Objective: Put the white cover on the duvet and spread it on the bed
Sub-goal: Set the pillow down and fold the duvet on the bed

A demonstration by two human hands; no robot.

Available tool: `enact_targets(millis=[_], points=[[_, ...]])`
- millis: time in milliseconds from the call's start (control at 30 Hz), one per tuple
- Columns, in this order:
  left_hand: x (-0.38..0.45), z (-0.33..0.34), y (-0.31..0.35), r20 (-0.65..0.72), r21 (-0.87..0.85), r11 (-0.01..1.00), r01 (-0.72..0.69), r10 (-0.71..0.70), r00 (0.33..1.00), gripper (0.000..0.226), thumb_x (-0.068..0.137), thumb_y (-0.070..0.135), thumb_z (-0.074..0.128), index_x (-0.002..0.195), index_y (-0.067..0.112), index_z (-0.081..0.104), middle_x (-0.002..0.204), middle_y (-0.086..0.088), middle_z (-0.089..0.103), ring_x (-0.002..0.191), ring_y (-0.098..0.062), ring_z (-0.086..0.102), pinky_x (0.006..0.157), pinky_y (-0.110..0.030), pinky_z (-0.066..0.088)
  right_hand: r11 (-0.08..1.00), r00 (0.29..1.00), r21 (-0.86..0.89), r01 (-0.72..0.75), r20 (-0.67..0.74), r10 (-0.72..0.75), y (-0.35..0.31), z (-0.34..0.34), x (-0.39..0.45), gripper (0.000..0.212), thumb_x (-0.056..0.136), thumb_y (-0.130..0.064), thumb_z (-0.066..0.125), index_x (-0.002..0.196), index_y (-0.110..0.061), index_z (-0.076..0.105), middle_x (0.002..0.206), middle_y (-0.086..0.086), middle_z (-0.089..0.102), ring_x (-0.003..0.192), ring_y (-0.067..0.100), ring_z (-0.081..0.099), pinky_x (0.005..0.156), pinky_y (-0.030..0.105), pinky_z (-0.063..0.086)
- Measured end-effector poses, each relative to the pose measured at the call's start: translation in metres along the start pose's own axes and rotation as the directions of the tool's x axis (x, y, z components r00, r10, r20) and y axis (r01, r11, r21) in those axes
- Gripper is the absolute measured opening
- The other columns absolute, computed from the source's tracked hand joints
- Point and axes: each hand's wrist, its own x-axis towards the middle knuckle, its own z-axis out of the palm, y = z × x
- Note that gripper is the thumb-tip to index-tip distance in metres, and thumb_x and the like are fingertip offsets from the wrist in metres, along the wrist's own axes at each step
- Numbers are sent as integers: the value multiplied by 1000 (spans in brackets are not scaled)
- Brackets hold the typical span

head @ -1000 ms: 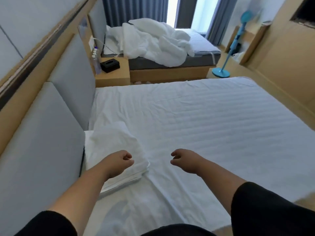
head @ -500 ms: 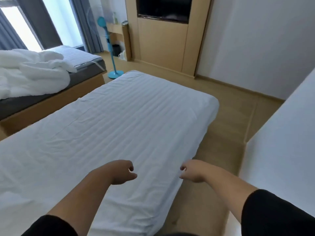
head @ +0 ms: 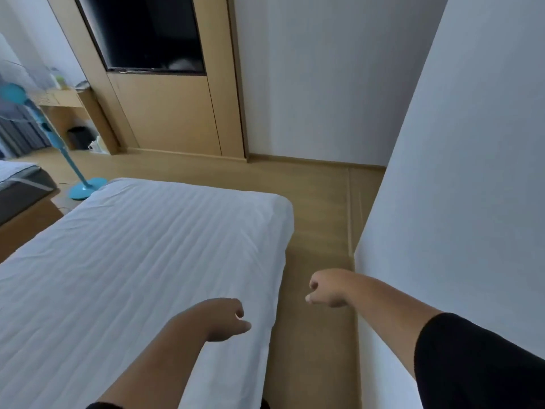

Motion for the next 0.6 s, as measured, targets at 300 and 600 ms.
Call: enact_targets(millis=[300, 600], points=[[169, -136, 26, 16, 151, 972, -180, 179, 984, 49, 98, 55, 47, 133, 22, 55, 131, 4, 60, 114, -14, 56, 95, -28, 43, 989, 991, 82, -126, -34, 130, 50, -100, 88, 51, 98, -50, 53, 137, -16, 59, 140, 3, 59, 125, 24, 56, 106, 40, 44], [289, -263, 87, 28, 242, 935, -261, 262, 965, 44, 97, 54, 49, 131, 27, 55, 128, 9, 60, 109, -11, 56, 95, -28, 45, 903, 965, 360, -233, -28, 260, 111, -178, 176, 50, 96, -51, 56, 132, -17, 58, 113, 10, 68, 104, 26, 68, 86, 35, 54]])
